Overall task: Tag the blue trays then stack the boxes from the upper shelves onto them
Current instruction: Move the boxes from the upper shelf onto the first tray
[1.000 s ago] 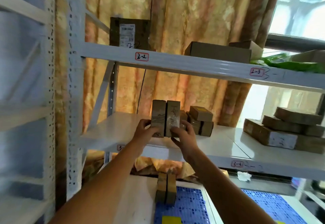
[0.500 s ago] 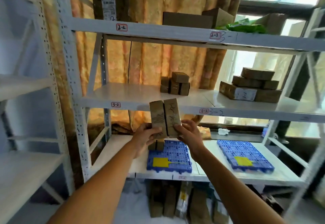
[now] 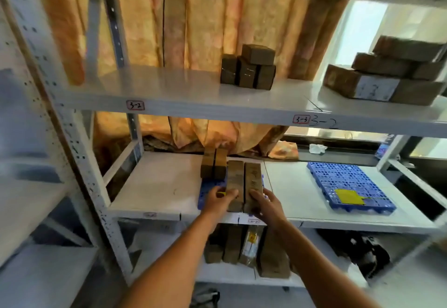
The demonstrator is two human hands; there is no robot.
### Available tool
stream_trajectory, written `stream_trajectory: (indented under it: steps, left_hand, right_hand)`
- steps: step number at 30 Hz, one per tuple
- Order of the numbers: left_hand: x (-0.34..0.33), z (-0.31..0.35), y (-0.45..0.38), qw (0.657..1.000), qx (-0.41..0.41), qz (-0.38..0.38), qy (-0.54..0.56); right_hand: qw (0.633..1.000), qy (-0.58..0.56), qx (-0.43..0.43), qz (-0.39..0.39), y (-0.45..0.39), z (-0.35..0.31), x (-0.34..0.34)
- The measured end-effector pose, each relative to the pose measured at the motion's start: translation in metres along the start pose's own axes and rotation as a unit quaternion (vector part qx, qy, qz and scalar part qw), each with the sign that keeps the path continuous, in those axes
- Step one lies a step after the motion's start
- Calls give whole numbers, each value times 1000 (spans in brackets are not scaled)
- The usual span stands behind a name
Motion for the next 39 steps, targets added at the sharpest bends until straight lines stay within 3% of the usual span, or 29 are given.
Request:
stream_trajectory:
  steps: [8, 12, 16, 19, 21, 24, 26, 28, 31, 39]
  left_hand:
    - [-37, -41, -144, 997, 66, -10, -46]
    - [-41, -55, -179, 994, 67, 33, -75]
    - [-49, -59, -203, 988, 47, 67, -131]
    - [-56, -59, -212, 981, 32, 52, -183]
    - [-53, -52, -210, 971, -23, 53, -233]
    - [-14, -14, -211, 932, -148, 180, -277]
    - [24, -2, -232, 923, -132, 251, -261]
    - [47, -7, -268, 938, -52, 222, -260]
    - [51, -38, -291, 971, 84, 105, -198]
    - [33, -52, -280, 983, 65, 86, -150]
  right_hand:
    - [995, 14, -79, 52, -149, 47, -8]
    - [994, 28, -87, 63, -192, 49, -11]
    - [995, 47, -72, 58, -227, 47, -15]
    - [994, 62, -73, 53, -249, 51, -15]
    - [994, 69, -77, 46, -258, 54, -17]
    - [994, 59, -81, 45, -271, 57, -18]
    - [994, 70, -73, 49, -280, 56, -19]
    - [993, 77, -75, 49, -287, 55, -18]
    - [994, 78, -62, 39, -287, 51, -21]
    - [995, 80, -50, 43, -281, 59, -2]
Point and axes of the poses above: each hand's wrist, its own y-axis away from the middle knuckle, its own x-axis out of the back of the hand, z = x × y, the point moved 9 cm from there along -y, towards the middle knuckle, and after that the axes turned 5 degrees about z, right-handed, at the moved point
